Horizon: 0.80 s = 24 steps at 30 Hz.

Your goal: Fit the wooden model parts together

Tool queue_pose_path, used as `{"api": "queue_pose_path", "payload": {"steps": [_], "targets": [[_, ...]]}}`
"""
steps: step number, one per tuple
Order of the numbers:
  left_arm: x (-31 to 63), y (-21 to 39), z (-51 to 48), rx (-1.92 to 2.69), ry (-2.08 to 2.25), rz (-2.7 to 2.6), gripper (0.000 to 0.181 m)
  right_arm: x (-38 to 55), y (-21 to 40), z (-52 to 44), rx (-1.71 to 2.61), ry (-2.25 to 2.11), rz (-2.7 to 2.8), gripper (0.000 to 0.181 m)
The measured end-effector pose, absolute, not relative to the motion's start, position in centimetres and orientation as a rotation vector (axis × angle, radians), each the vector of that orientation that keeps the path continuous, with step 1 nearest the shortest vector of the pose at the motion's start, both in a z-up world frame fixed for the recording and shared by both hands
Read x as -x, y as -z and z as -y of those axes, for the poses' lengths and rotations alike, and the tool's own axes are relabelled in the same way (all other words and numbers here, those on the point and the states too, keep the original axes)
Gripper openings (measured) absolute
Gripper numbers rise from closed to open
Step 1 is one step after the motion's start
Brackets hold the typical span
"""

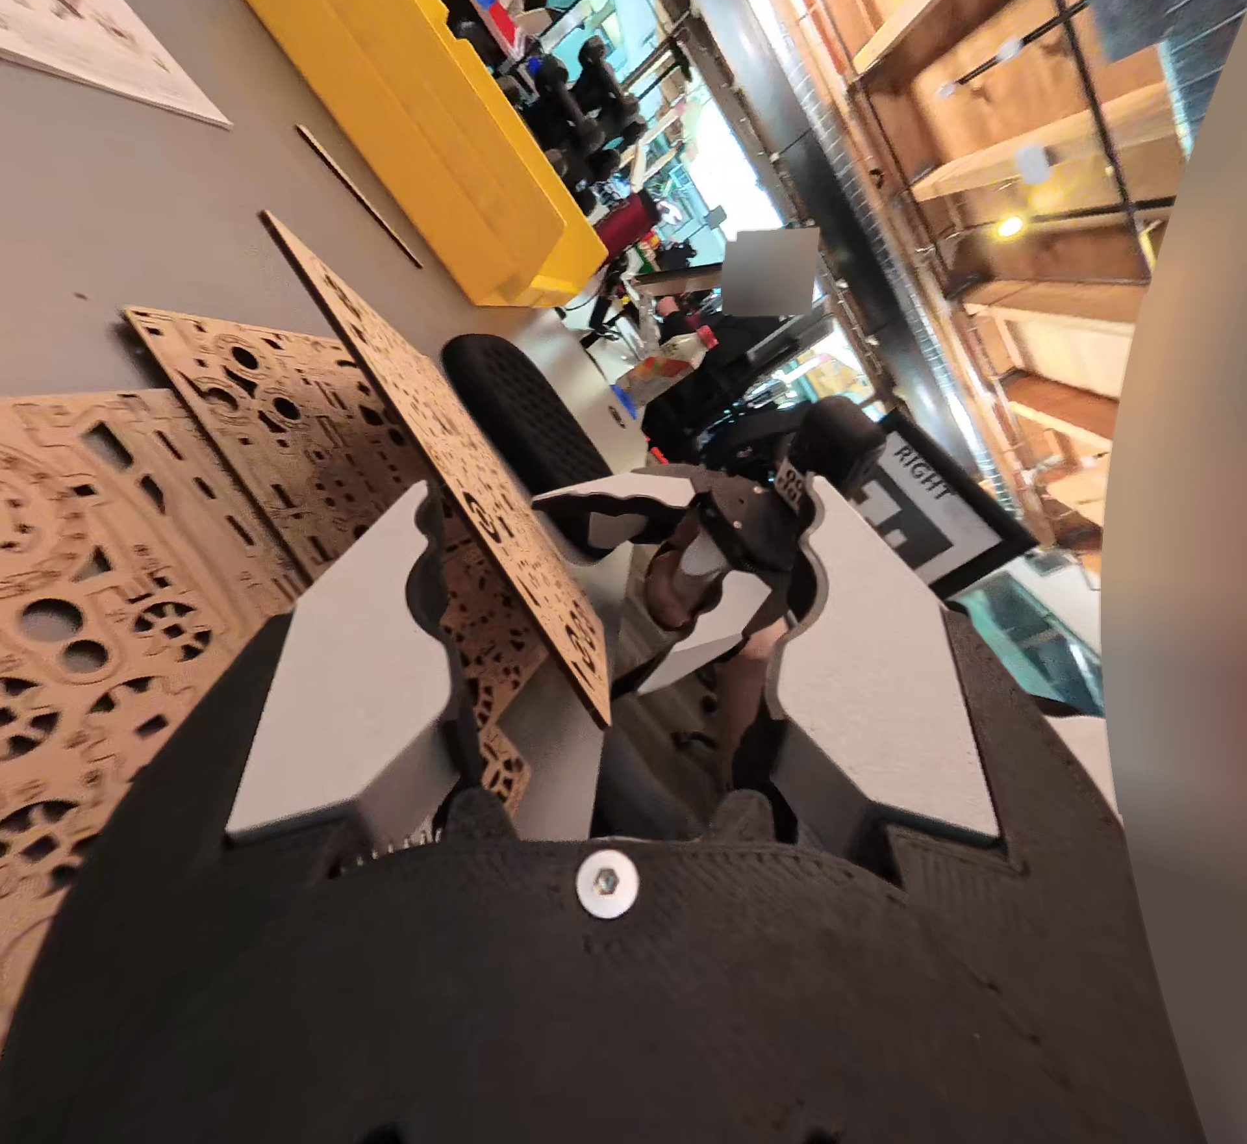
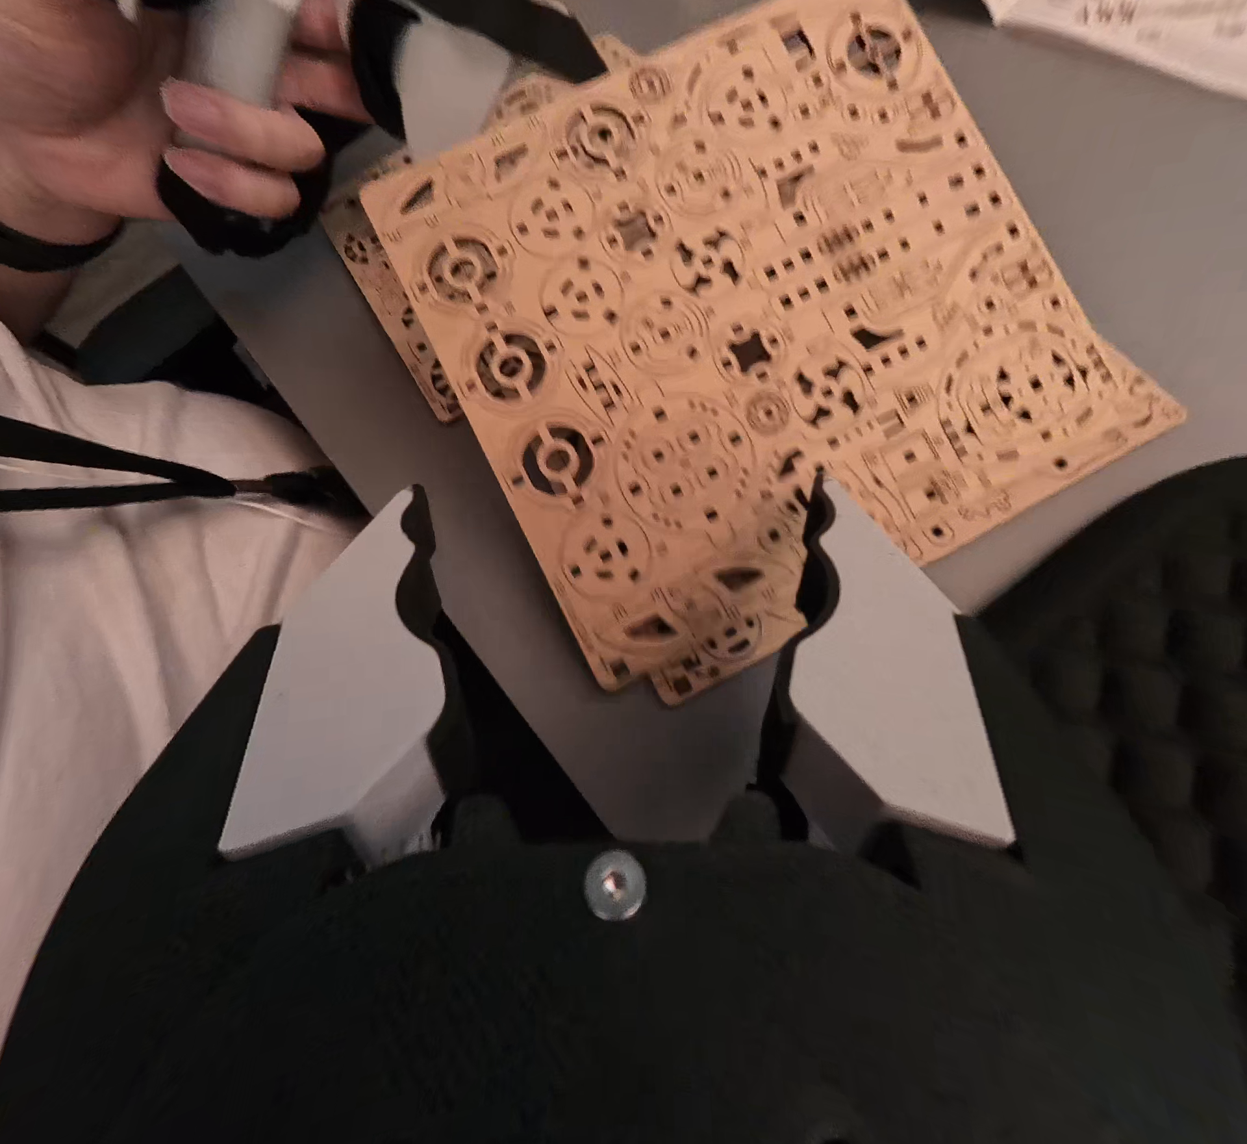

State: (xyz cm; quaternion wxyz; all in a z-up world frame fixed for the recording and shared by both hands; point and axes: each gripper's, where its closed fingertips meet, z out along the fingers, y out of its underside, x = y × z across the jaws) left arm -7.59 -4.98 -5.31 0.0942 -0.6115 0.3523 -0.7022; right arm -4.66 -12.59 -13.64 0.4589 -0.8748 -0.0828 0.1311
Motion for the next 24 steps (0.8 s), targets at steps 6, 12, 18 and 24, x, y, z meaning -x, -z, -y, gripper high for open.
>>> {"api": "queue_pose_path", "payload": {"steps": [6,12,18,24], "targets": [[6.3,5.4,6.8,1.808,2.145,-1.049,0.112,5.4,13.7,11.6,2.091,-0.196,0.227,0.108],[6.0,3.5,7.1,1.738,2.270,-0.974,0.101,4.6,11.5,10.6,1.906,-0.002,0.147,0.090],[5.6,2.4,7.8,1.693,2.223,-1.054,0.106,4.6,9.8,10.5,1.783,0.261,0.215,0.070],[5.0,1.4,8.3,1.676,2.268,-1.076,0.100,4.4,7.9,11.2,1.610,0.650,0.290,0.021]]}}
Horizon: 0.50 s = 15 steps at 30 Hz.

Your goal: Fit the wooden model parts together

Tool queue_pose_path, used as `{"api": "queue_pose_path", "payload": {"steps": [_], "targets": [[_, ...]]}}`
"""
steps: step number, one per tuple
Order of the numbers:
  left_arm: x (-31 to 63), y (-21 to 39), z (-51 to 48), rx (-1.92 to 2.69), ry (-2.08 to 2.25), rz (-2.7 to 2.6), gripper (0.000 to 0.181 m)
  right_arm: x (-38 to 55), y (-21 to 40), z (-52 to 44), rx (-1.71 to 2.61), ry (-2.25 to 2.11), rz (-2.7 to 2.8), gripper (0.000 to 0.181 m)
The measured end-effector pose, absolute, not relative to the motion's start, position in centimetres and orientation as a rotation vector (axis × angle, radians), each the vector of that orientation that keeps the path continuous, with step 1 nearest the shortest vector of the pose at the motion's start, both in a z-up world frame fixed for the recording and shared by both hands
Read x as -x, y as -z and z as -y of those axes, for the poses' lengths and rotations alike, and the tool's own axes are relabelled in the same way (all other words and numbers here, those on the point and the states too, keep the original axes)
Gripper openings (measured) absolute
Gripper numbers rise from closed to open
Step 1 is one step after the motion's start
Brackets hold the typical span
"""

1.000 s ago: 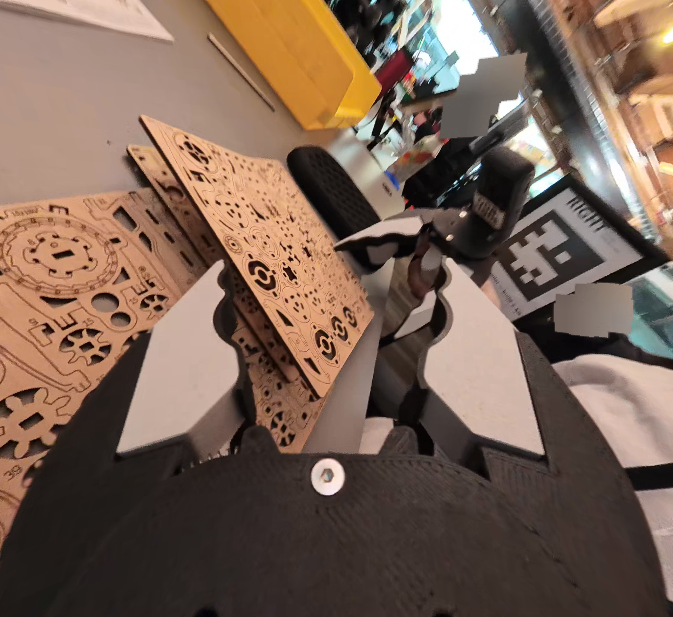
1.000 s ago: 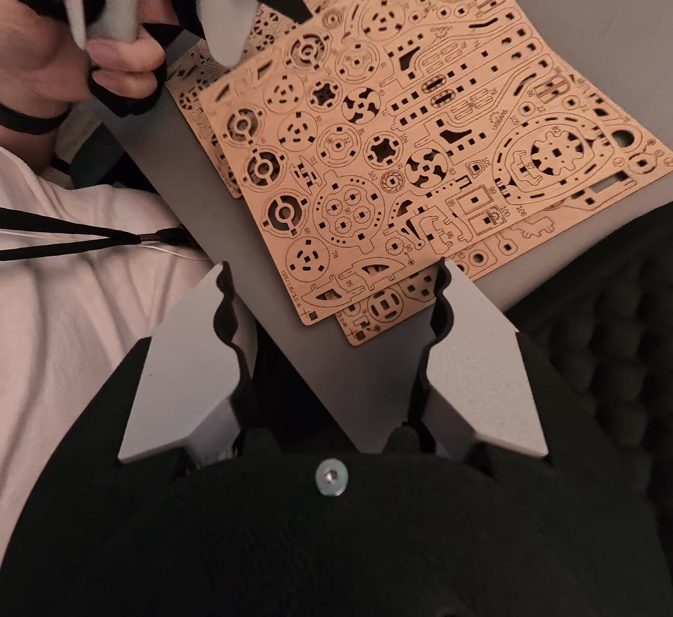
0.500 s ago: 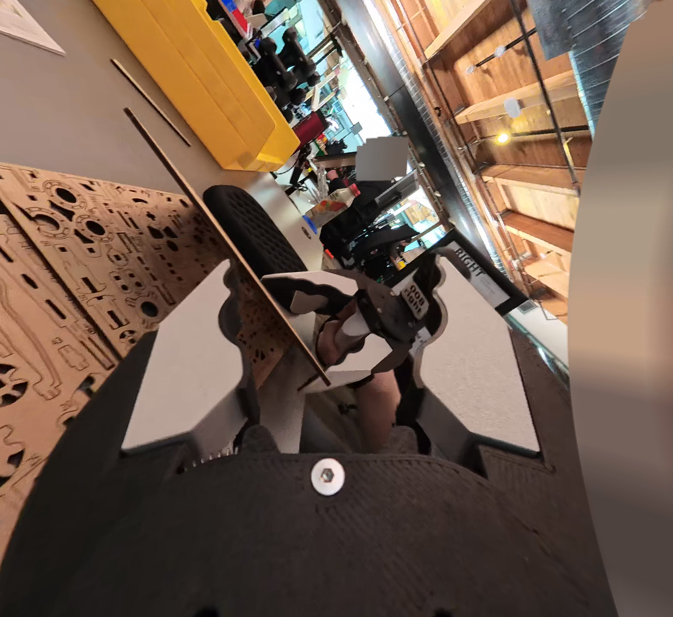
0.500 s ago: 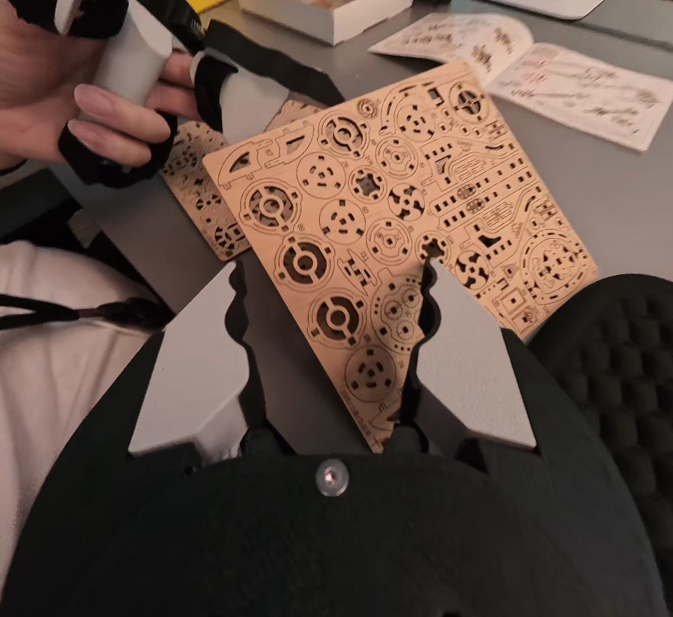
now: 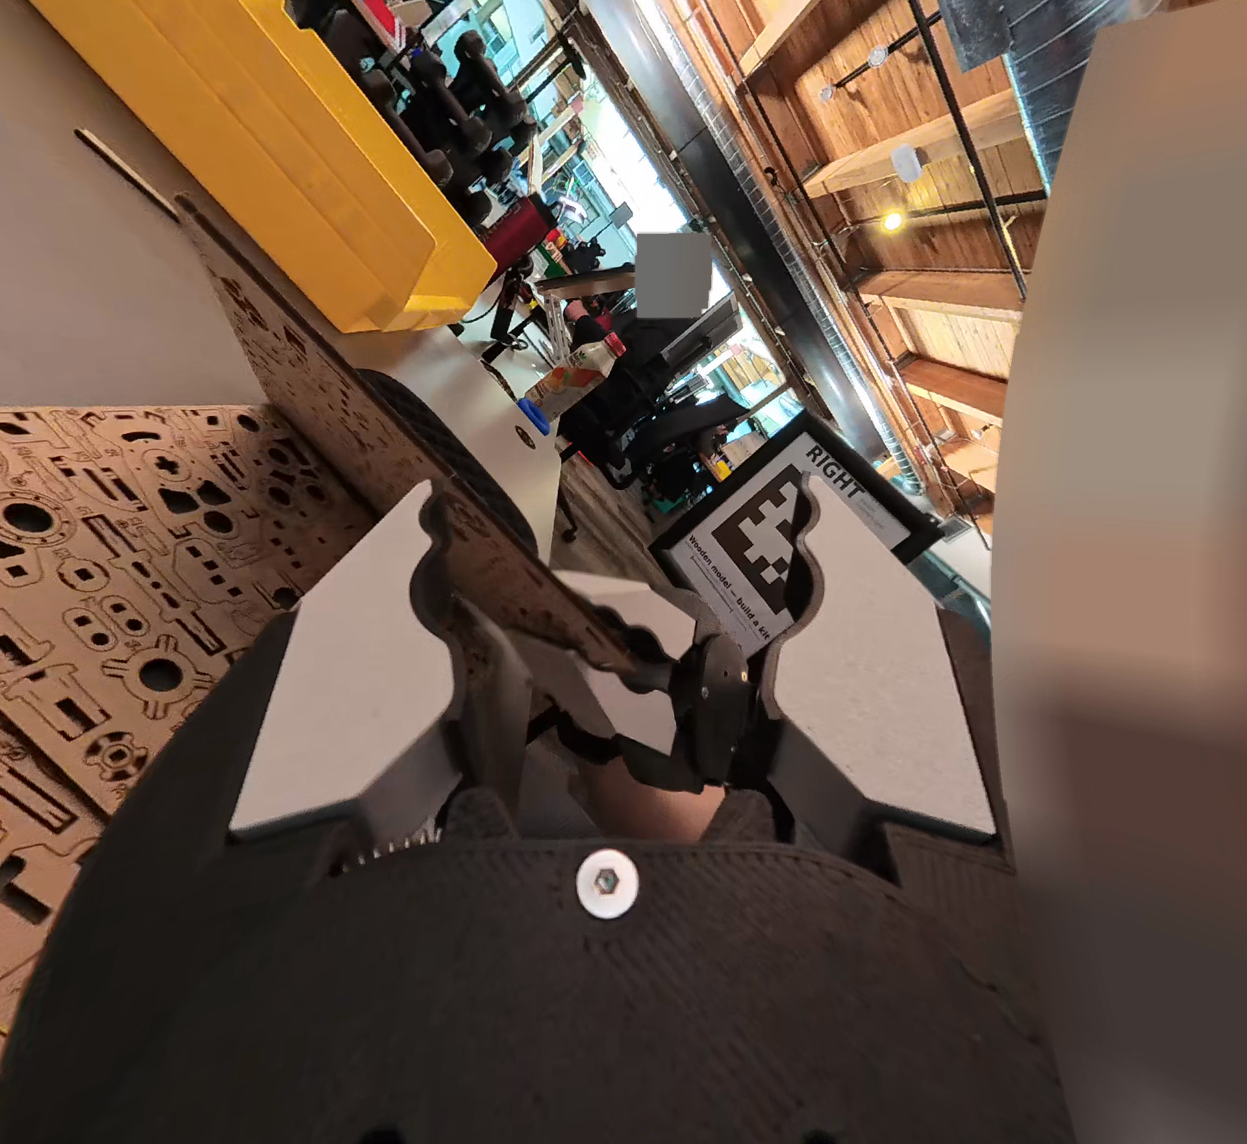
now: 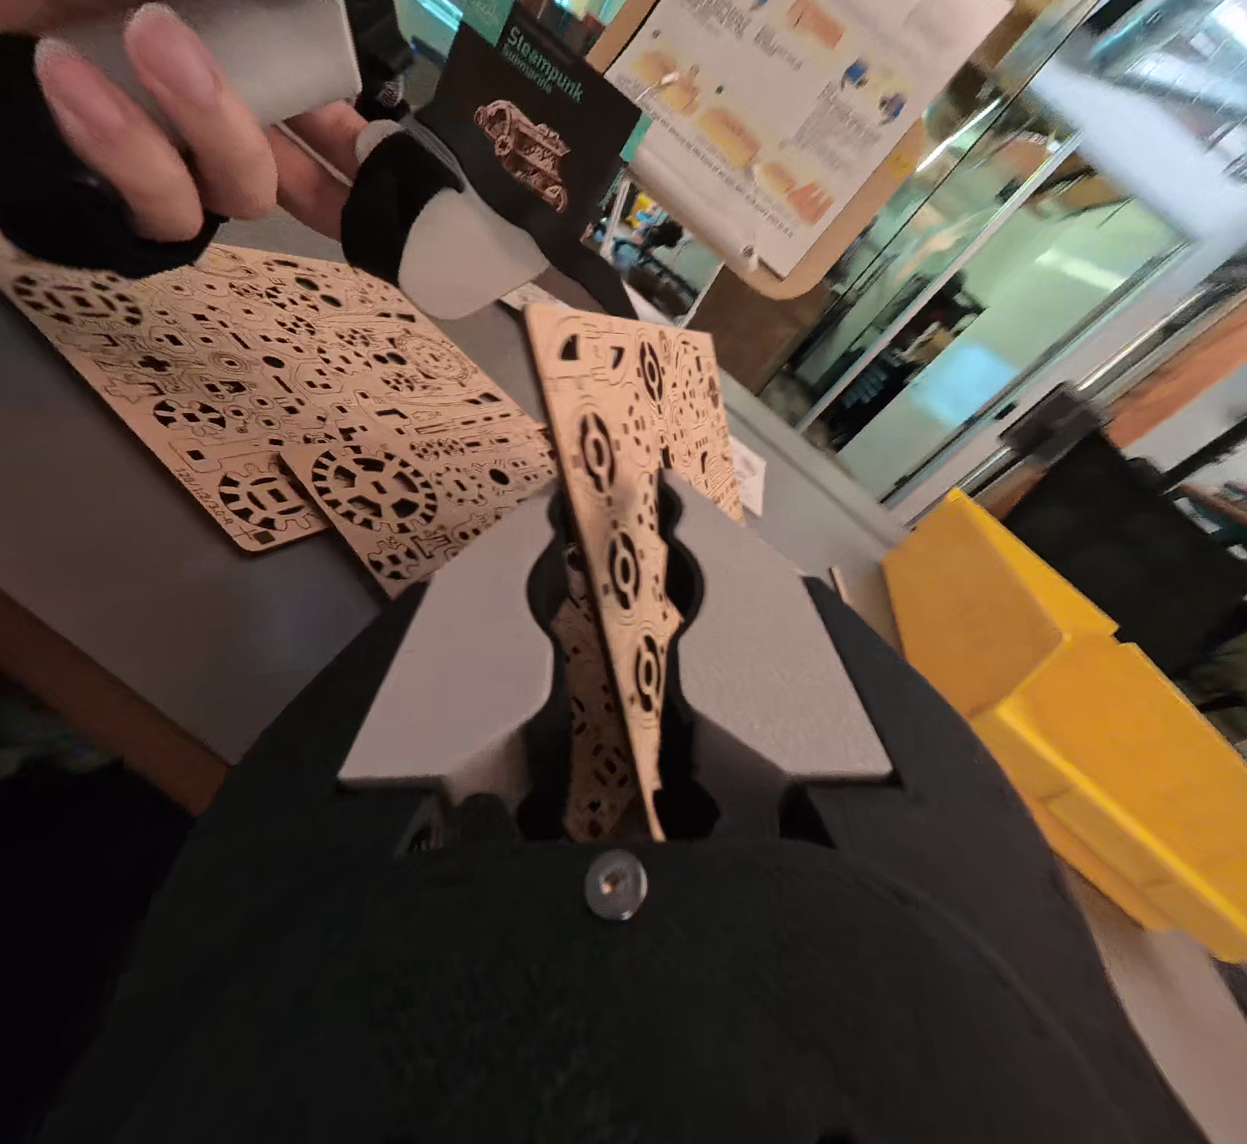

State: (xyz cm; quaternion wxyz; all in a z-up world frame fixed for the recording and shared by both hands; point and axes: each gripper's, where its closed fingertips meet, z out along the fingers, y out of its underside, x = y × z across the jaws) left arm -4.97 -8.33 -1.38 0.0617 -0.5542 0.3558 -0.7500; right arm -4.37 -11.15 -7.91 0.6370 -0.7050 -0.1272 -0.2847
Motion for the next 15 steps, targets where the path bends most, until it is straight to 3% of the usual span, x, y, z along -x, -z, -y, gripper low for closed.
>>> {"api": "queue_pose_path", "payload": {"steps": [2,9,12,15], "targets": [[4.7,1.5,8.1,1.693,2.238,-1.095,0.101,4.2,7.7,11.2,1.582,0.693,0.287,0.011],[4.0,5.4,7.7,1.965,2.060,-1.168,0.099,4.2,7.7,11.2,1.571,0.702,0.298,0.011],[2.6,6.8,8.5,2.040,1.980,-1.240,0.086,4.3,7.8,11.2,1.571,0.706,0.316,0.011],[1.9,7.3,9.6,2.096,1.948,-1.360,0.063,4.6,8.2,11.2,1.579,0.708,0.347,0.012]]}}
